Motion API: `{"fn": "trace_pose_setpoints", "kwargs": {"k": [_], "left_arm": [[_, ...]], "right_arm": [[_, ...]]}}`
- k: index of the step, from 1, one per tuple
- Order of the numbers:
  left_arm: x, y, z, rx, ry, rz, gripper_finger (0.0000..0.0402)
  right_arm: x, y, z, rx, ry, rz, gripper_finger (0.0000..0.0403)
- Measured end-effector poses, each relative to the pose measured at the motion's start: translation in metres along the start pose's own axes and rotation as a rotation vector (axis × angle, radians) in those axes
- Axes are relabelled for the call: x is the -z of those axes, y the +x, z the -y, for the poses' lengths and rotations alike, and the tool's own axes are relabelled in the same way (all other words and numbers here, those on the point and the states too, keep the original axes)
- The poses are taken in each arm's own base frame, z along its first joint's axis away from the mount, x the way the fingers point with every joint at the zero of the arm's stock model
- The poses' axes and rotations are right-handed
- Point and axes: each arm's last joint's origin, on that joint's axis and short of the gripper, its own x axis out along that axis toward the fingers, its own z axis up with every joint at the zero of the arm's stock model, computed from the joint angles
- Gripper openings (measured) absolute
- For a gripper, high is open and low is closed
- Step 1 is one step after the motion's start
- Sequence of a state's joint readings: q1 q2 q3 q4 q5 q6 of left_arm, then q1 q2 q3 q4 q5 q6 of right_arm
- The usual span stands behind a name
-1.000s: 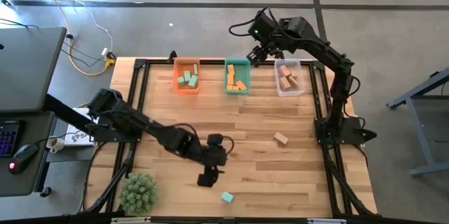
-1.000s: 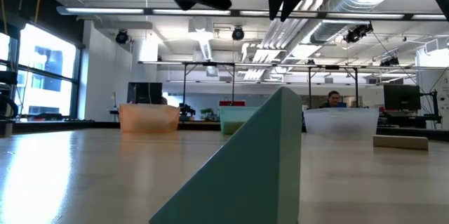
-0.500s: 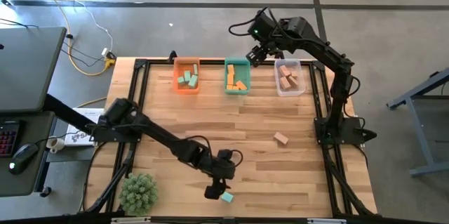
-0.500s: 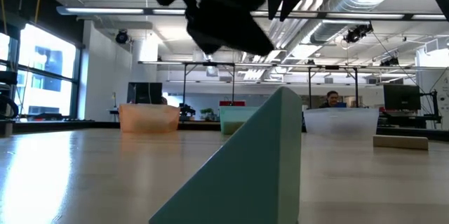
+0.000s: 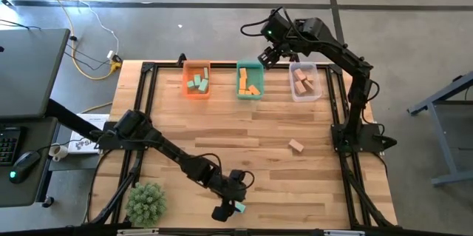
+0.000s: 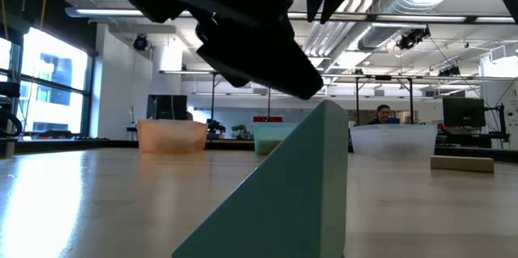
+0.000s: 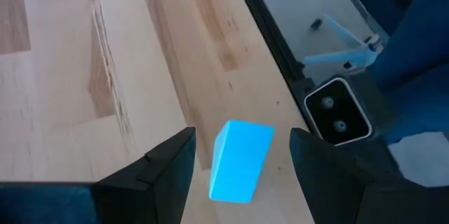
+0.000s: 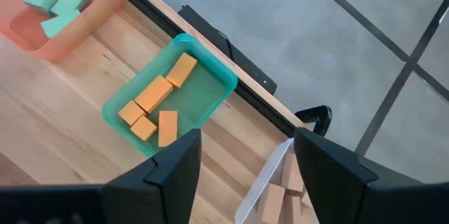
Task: Sort & place blocks by color
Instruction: Put the light blue block into the orange bin
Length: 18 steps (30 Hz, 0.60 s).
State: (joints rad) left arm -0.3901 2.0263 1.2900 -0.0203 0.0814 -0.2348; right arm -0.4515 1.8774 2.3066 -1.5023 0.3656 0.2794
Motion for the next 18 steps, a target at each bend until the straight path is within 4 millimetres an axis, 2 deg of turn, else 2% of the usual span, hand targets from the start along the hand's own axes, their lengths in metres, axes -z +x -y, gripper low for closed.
{"fn": "trace_pose_setpoints", "kwargs": {"k": [11,18], "left_arm": [[0.019,0.027,0.007,0.025,0.019,-0.026,0.0218],[0.029,0.037,0.014,-0.01,0.015,-0.028,0.0218]], "right_arm": [[-0.001,0.0,0.0,-0.003,0.004,0.006,0.0215],[-0.001,0.0,0.0,-0.006,0.023,0.005,0.0215]]}}
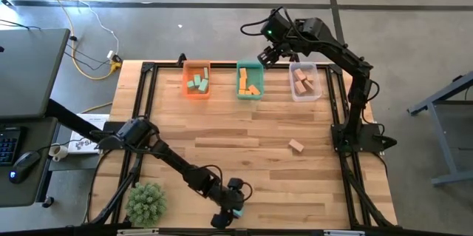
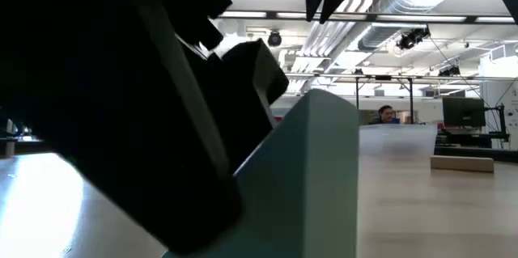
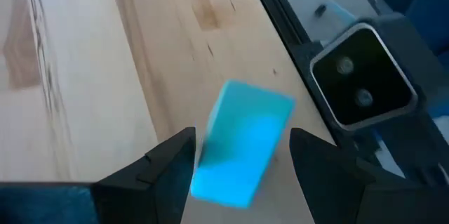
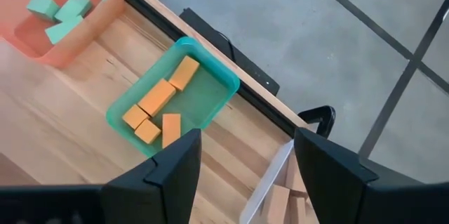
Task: Sort & place blocks by color
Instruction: Put the light blue block into the orange bin
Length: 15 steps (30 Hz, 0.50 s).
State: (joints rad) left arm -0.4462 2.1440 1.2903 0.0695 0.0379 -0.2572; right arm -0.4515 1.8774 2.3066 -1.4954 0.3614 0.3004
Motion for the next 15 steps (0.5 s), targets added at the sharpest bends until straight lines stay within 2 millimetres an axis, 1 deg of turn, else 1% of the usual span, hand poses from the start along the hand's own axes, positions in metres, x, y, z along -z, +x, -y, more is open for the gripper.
{"fn": "trace_pose_setpoints", "kwargs": {"k": [3,9,12,15], "left_arm": [[0.0029,0.0048,-0.0006,-0.005,-0.002,0.002,0.0218],[0.0022,0.0069,-0.001,-0.016,0.004,0.026,0.0214],[0.0015,0.007,-0.0011,-0.014,0.004,0.034,0.0196],[0.0016,0.007,-0.002,-0.015,0.001,0.031,0.0159]], "right_arm": [[0.0,0.0002,-0.0002,-0.003,0.013,-0.001,0.0215],[0.0001,0.0002,-0.0007,-0.021,0.013,-0.007,0.0215],[-0.0001,0.0001,-0.001,-0.03,0.015,-0.006,0.0215],[0.0,0.0001,-0.0012,-0.033,0.017,-0.007,0.0215]]}}
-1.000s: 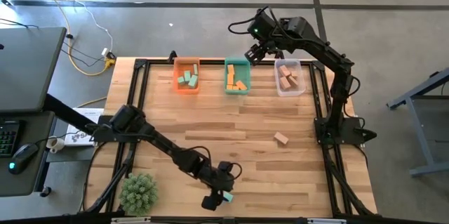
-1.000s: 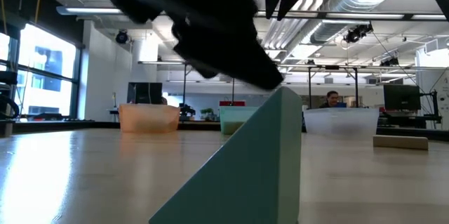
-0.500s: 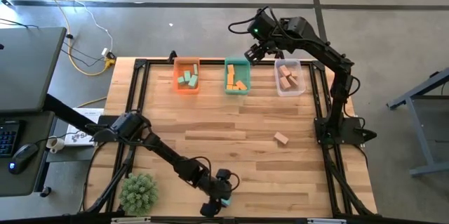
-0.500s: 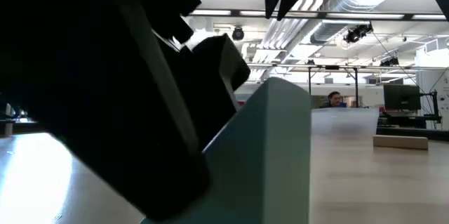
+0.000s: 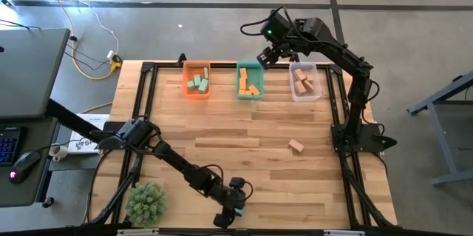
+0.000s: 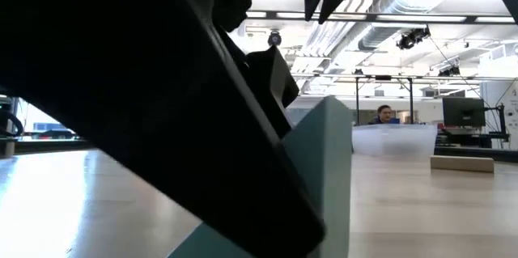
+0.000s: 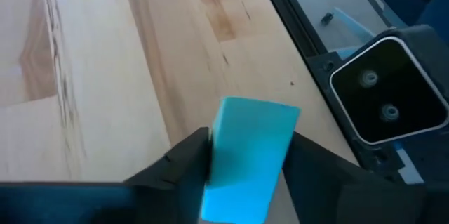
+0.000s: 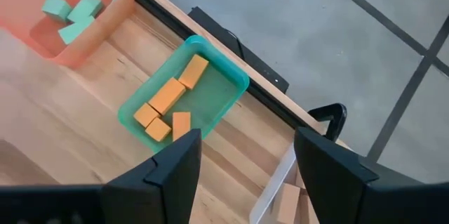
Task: Sort & place blocks by color
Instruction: Put the light blue block into the orange bin
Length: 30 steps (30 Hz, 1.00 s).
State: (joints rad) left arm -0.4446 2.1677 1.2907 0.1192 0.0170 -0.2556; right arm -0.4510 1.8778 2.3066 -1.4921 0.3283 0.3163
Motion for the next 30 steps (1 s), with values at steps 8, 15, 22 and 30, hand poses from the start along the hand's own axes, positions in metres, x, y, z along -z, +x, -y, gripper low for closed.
{"fn": "trace_pose_setpoints", "kwargs": {"k": [8,15,22,30], "left_arm": [[-0.002,-0.003,-0.005,0.043,-0.076,-0.031,0.0102],[-0.007,-0.024,-0.021,-0.051,-0.11,-0.128,0.0102],[-0.018,-0.063,-0.056,-0.204,-0.096,-0.231,0.0102],[-0.026,-0.109,-0.107,-0.318,-0.049,-0.332,0.0102]], "right_arm": [[0.004,0.0,-0.001,-0.071,-0.011,-0.053,0.0215],[0.011,-0.004,-0.011,-0.088,-0.057,-0.094,0.0215],[0.017,-0.01,-0.027,-0.101,-0.141,-0.081,0.0215],[0.021,-0.017,-0.034,-0.035,-0.187,-0.045,0.0215]]}}
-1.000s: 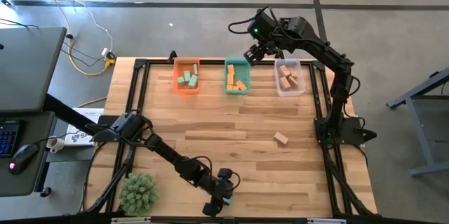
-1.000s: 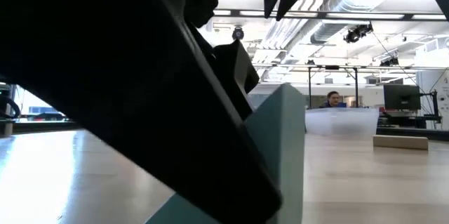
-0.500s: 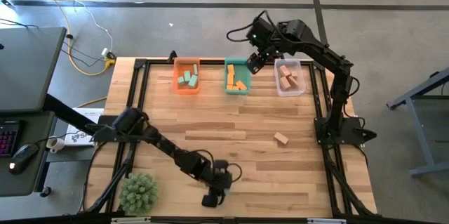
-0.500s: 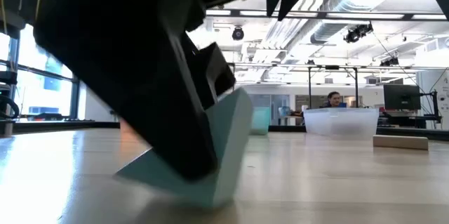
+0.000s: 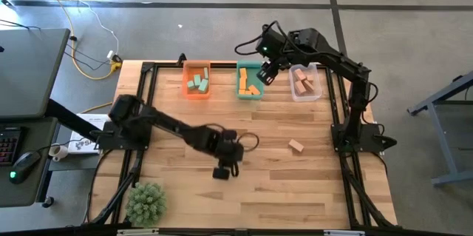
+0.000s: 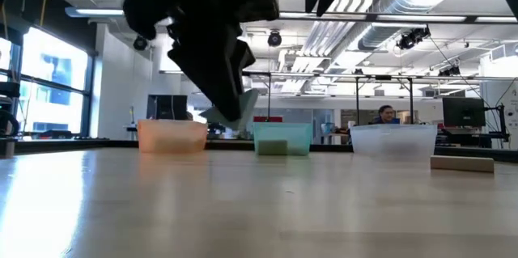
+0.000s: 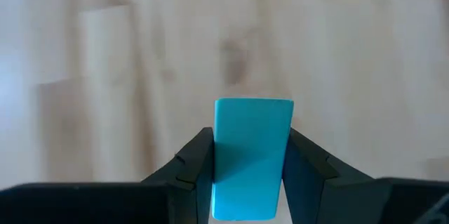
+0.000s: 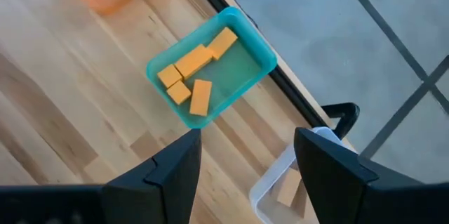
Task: Sort & place blocks by color
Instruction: Put the light blue block into the orange bin
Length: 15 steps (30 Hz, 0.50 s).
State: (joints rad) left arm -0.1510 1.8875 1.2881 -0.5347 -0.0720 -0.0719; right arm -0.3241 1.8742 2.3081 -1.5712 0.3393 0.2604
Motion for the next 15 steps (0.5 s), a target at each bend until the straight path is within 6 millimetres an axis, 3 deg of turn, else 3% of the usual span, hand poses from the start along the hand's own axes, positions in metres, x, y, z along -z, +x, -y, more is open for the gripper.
{"fn": "trace_pose_setpoints", "kwargs": {"k": [15], "left_arm": [[0.028,-0.061,-0.132,-0.11,-0.041,-0.108,0.0102]], "right_arm": [[0.007,-0.019,0.002,-0.057,0.03,0.033,0.0215]]}}
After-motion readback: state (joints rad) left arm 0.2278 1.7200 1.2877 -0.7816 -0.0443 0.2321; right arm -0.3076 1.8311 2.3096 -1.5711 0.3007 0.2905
